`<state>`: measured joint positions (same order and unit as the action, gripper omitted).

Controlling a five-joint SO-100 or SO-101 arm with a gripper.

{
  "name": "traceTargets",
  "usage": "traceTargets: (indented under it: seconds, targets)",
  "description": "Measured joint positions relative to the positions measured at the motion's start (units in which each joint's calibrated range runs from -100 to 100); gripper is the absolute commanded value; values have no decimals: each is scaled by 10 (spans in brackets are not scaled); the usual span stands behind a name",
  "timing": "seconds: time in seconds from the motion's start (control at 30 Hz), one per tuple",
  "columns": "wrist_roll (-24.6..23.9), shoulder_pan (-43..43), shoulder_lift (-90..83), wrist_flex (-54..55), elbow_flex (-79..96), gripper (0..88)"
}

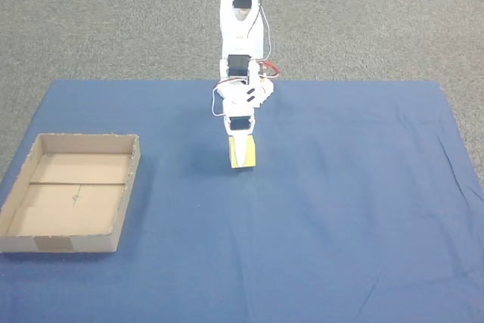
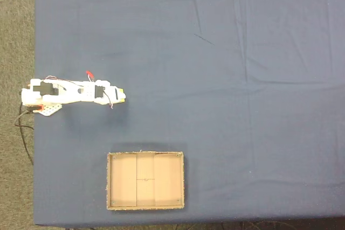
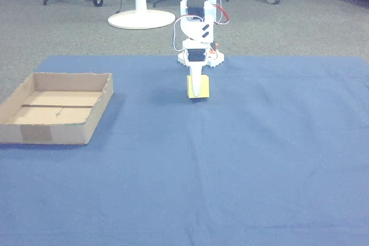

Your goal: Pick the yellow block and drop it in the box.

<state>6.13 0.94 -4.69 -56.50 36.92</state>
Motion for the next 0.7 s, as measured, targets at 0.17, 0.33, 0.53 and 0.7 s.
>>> traceTargets:
  seconds: [0.17,0.33,0.53,0.7]
  targets:
    - [2,16,-142,-25,-10,175]
    - [2,115,-238,-85,-193,174]
    - [6,255,-148,1,-331,174]
    - [38,319,98,4,-505,173]
